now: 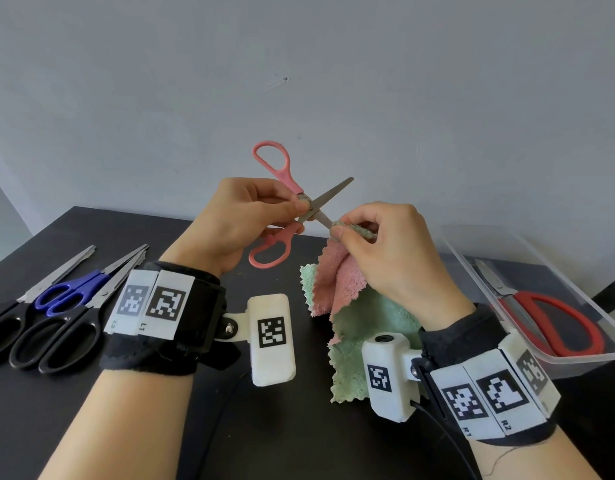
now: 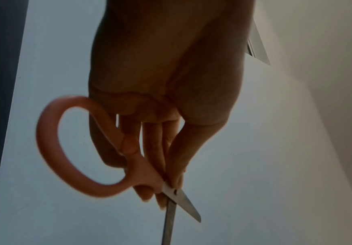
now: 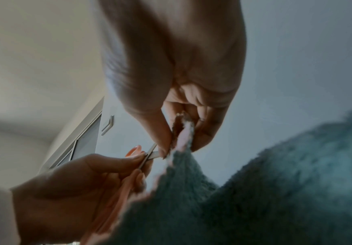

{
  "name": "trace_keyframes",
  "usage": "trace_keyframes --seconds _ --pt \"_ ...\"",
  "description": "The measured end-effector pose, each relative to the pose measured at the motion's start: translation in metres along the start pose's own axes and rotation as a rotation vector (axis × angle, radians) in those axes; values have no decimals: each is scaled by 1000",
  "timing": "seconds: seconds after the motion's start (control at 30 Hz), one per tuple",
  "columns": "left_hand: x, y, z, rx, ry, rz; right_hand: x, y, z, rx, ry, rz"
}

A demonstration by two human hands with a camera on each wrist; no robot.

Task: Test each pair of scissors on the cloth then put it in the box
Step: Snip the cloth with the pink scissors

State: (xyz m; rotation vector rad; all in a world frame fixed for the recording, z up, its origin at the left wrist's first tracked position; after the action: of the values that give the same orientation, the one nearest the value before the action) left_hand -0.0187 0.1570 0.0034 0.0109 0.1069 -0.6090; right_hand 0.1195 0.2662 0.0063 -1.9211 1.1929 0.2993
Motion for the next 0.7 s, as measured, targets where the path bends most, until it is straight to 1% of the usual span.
trace_keyframes --seconds 0.13,0.3,0.37,0.57,0.7 --pt "-1 -4 1 3 2 16 0 -1 -1 47 -54 1" --pt "1 -3 0 -18 -13 12 0 0 -1 80 -118 75" --pt "1 -3 0 -25 -12 12 1 0 -2 105 -150 81" --pt "2 -1 0 -51 -4 0 6 2 -8 324 -318 69" --pt "2 1 0 -78 6 -8 8 3 -11 407 -365 39"
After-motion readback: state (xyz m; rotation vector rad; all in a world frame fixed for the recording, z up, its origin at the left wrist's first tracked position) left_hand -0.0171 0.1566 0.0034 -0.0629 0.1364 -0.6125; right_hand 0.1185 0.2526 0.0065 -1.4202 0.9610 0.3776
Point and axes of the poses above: each hand's wrist, its own x-axis away from the middle knuckle, its own y-axis out of the palm, z = x × y, the point moved 3 cm from there along -x, towards the middle knuckle, and after that the axes turned 15 degrees about z, right-handed, at the moved point
